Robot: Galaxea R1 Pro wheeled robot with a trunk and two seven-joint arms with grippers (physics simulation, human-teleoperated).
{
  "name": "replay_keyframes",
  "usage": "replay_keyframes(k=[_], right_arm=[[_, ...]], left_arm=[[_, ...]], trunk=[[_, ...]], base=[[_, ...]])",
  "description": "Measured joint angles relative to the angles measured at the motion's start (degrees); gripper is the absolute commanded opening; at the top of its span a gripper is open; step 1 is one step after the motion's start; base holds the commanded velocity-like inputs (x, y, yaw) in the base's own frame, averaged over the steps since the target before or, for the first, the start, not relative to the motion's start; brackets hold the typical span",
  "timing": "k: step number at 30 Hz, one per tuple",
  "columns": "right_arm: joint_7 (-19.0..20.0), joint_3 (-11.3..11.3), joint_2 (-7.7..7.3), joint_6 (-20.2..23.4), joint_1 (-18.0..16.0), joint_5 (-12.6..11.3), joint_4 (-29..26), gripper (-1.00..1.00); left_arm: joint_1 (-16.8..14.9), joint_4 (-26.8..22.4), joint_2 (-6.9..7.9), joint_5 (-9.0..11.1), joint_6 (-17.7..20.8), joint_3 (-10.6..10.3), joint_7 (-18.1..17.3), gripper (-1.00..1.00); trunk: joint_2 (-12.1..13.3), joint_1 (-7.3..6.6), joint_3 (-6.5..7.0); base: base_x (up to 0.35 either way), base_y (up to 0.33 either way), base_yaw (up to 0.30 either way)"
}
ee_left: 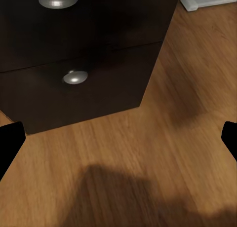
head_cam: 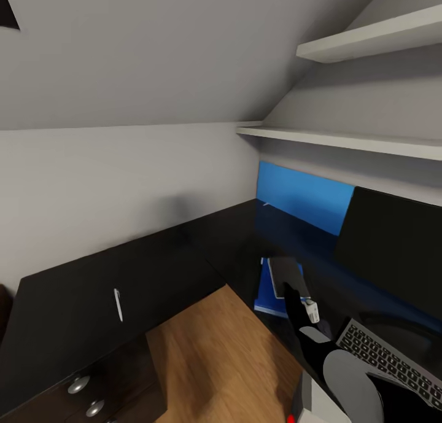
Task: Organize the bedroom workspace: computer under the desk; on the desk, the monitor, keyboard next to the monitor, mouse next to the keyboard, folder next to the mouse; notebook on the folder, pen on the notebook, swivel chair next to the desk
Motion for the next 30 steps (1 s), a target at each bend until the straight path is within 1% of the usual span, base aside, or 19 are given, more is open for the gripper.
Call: replay_keyframes(k=[8, 30], right_arm=[[-2.9, -0.1, -0.10, 0.1, 0.0, -0.1, 0.0, -1.00], [-3.7, -0.2, -0.11, 1.0, 0.0, -0.2, 0.1, -1.00]], left_arm=[[0.0, 0.0, 0.00, 0.0, 0.0, 0.0, 0.0, 1.00], [0.0, 0.0, -0.07, 0.0, -0.1, 0.1, 0.1, 1.00]], trunk=[[0.0, 0.00, 0.00], [0.0, 0.01, 0.00]], base=[[0.083, 0.000, 0.000], [0.005, 0.000, 0.000]])
